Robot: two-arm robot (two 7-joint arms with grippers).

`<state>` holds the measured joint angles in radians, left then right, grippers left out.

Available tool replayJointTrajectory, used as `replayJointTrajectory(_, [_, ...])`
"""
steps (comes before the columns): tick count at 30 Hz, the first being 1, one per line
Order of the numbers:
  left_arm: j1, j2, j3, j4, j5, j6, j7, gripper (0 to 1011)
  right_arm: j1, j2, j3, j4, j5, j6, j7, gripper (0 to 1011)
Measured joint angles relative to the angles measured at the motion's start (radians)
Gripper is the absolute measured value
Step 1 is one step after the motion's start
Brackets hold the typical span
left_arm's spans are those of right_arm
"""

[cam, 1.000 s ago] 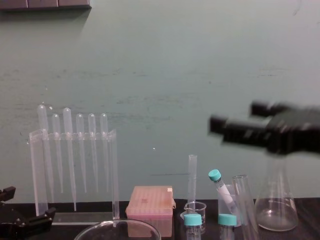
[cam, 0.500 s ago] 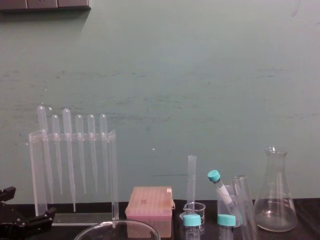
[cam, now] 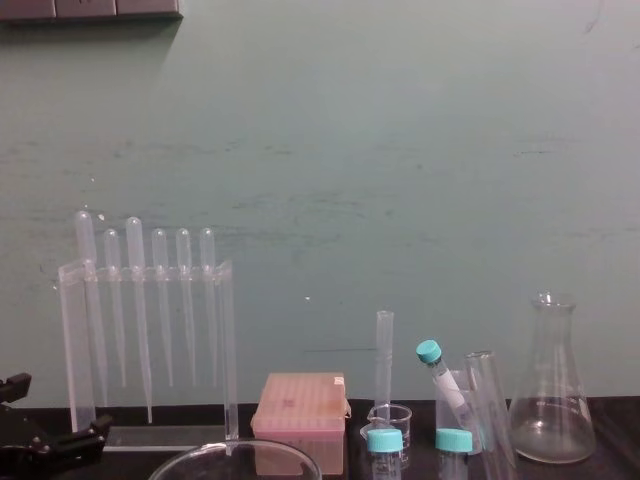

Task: Hold the test tube with one hand and immerse one end into the beaker, then return it to the test tube rack.

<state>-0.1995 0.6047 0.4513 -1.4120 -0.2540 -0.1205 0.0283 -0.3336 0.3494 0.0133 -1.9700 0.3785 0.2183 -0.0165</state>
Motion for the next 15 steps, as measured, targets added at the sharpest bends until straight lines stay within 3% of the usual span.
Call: replayJointTrajectory(15, [0.0, 0.0, 0.0, 0.0, 0.0, 0.0, 0.0, 1000, -0.002, 0.002, -0.002, -0.01, -0.008, -0.004, -0.008, 1000])
